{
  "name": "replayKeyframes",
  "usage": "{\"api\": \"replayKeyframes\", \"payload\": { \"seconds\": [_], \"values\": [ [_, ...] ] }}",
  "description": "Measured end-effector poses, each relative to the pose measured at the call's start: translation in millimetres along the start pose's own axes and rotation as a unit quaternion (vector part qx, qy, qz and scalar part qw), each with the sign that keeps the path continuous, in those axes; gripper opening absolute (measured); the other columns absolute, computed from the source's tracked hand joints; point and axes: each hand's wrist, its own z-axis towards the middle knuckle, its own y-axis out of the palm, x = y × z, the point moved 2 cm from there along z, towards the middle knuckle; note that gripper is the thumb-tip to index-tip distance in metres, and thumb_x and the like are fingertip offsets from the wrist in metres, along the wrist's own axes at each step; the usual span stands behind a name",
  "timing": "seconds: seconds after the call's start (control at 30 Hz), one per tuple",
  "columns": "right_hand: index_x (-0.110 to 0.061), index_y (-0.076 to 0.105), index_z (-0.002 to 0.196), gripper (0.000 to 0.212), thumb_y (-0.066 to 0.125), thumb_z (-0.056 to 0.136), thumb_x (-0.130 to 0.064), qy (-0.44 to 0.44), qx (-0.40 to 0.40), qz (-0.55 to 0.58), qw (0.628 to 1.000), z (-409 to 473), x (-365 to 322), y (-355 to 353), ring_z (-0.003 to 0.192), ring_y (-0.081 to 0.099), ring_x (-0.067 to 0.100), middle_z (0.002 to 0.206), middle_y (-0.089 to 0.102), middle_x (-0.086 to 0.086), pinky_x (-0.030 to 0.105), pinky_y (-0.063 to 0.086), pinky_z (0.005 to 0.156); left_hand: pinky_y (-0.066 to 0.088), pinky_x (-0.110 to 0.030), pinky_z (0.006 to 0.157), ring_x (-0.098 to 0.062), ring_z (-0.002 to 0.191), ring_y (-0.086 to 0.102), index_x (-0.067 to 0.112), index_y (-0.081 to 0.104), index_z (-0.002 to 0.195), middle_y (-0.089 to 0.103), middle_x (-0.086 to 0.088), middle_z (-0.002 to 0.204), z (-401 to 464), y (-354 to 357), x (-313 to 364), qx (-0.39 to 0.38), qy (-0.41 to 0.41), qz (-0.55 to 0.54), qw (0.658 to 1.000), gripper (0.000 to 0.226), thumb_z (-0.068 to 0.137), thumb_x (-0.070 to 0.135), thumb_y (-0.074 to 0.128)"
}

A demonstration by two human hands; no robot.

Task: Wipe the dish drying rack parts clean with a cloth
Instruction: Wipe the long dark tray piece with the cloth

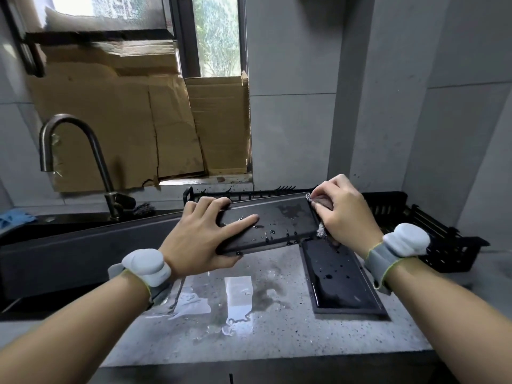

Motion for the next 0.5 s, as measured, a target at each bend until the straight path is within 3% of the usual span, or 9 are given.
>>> {"api": "replayKeyframes", "payload": {
  "seconds": [0.13, 0.33, 0.5],
  "values": [
    [-0.012, 0.070, 0.090, 0.004, 0.067, 0.088, -0.011, -0.046, 0.005, -0.031, 0.998, -11, -6, 5, 0.082, 0.058, 0.022, 0.096, 0.054, -0.001, 0.027, 0.046, 0.077, 0.042, -0.048, 0.086, -0.039, 0.115, 0.048, 0.039, 0.041, 0.150, 0.050, -0.021, 0.133, -1, -6, -5, -0.006, -0.003, 0.015, 1.000, 0.076, 0.082, 0.069, 0.057],
    [-0.016, 0.074, 0.089, 0.006, 0.069, 0.087, -0.012, -0.067, -0.048, -0.031, 0.996, -31, -9, 4, 0.077, 0.060, 0.017, 0.092, 0.054, -0.010, 0.033, 0.052, 0.072, 0.041, -0.048, 0.084, -0.041, 0.113, 0.048, 0.041, 0.042, 0.149, 0.049, -0.022, 0.132, -10, -4, -15, -0.010, -0.035, 0.018, 0.999, 0.078, 0.078, 0.068, 0.059],
    [-0.014, 0.073, 0.089, 0.007, 0.067, 0.089, -0.010, -0.067, 0.021, -0.015, 0.997, 3, -21, -8, 0.081, 0.061, 0.020, 0.095, 0.056, -0.005, 0.033, 0.051, 0.078, 0.041, -0.048, 0.084, -0.041, 0.113, 0.049, 0.038, 0.042, 0.150, 0.049, -0.023, 0.132, -12, -6, -4, -0.004, -0.023, 0.011, 1.000, 0.078, 0.080, 0.066, 0.060]
  ]
}}
